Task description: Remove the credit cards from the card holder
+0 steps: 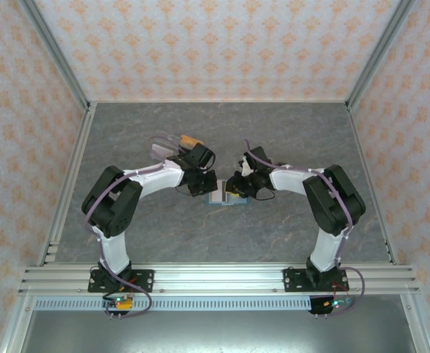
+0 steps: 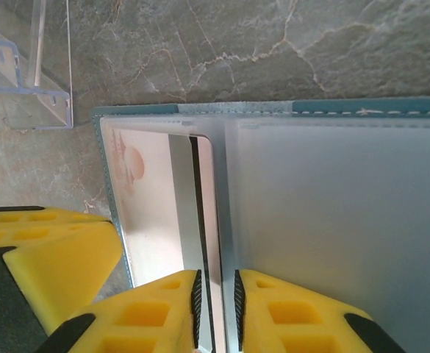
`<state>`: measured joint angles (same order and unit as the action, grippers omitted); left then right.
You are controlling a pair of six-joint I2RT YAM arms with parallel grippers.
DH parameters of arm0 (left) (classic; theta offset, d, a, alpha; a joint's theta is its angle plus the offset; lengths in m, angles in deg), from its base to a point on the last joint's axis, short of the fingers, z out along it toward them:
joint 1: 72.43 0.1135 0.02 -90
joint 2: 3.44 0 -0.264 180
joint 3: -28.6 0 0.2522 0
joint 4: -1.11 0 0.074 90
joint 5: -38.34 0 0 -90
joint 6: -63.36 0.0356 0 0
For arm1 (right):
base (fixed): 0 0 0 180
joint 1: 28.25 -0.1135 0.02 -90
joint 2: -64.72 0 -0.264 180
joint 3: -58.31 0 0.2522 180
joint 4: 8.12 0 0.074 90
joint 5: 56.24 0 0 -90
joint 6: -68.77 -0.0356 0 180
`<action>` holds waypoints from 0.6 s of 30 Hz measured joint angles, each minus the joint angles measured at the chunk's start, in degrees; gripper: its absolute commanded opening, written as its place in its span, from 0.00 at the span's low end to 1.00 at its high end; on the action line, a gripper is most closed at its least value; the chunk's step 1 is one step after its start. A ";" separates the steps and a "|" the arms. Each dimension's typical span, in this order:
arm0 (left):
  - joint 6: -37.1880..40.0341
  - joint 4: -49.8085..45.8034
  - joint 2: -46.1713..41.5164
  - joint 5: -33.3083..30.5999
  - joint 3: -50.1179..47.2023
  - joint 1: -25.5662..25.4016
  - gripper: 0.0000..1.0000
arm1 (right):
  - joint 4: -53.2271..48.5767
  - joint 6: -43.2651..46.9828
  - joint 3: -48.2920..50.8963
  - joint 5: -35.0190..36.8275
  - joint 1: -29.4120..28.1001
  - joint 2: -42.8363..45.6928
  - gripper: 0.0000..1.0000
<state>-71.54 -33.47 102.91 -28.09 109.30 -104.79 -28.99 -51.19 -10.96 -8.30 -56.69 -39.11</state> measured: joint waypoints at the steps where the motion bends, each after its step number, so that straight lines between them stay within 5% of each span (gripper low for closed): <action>1: 0.00 0.00 0.04 0.00 -0.02 -0.20 0.10 | 0.00 0.00 0.00 0.00 0.00 -0.09 0.22; 18: -0.04 1.57 1.81 1.05 0.00 -0.28 0.10 | 0.28 0.02 -0.63 -1.44 0.17 -1.40 0.18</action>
<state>-71.59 -31.89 104.72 -27.04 109.30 -105.07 -28.71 -51.16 -11.59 -9.74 -56.52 -40.51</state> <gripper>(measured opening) 0.096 0.192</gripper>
